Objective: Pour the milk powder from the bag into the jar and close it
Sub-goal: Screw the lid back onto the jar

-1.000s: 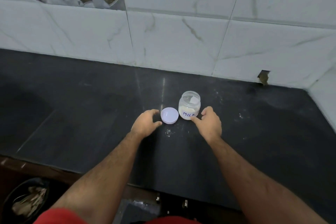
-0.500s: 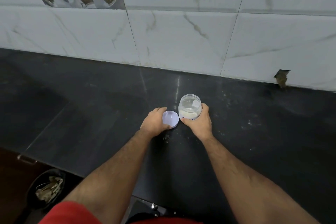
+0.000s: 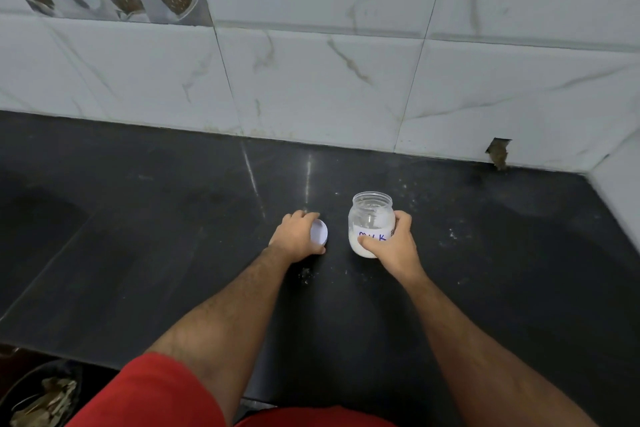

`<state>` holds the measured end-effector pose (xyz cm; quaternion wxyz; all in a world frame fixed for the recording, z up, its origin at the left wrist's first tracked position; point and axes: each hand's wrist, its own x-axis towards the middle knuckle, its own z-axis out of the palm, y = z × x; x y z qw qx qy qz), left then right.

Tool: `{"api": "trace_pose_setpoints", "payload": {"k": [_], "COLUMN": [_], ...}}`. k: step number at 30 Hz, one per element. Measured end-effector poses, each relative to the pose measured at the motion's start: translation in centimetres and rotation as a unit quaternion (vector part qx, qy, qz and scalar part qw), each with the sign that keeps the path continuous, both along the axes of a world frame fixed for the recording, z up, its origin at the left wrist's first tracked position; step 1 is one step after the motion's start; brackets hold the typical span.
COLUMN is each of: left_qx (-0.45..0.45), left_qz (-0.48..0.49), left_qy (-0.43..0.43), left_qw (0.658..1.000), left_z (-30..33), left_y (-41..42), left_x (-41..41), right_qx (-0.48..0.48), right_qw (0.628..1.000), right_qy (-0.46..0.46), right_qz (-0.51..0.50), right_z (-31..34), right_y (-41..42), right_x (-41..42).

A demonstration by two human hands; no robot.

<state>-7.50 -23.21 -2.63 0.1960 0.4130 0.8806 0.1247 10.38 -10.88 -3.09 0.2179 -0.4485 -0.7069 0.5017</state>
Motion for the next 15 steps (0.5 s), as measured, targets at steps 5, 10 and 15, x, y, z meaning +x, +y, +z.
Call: {"api": "trace_pose_setpoints", "payload": {"k": [5, 10, 15], "left_qx": [0.185, 0.296, 0.307], "left_qz": [0.124, 0.202, 0.240], "left_qy": [-0.174, -0.283, -0.400], "left_qw": [0.959, 0.890, 0.830], "left_z": [3.0, 6.4, 8.0], "left_y": [2.2, 4.9, 6.3], "left_x": [-0.2, 0.0, 0.7], "right_qx": [-0.104, -0.157, -0.156], "right_qw": [0.987, 0.969, 0.969], "right_qy": [0.122, 0.188, 0.186], "right_qz": [0.002, 0.018, 0.034], "right_z": [0.8, 1.2, 2.0], "right_y": [-1.1, -3.3, -4.3], "right_x": [0.7, 0.2, -0.1]}}
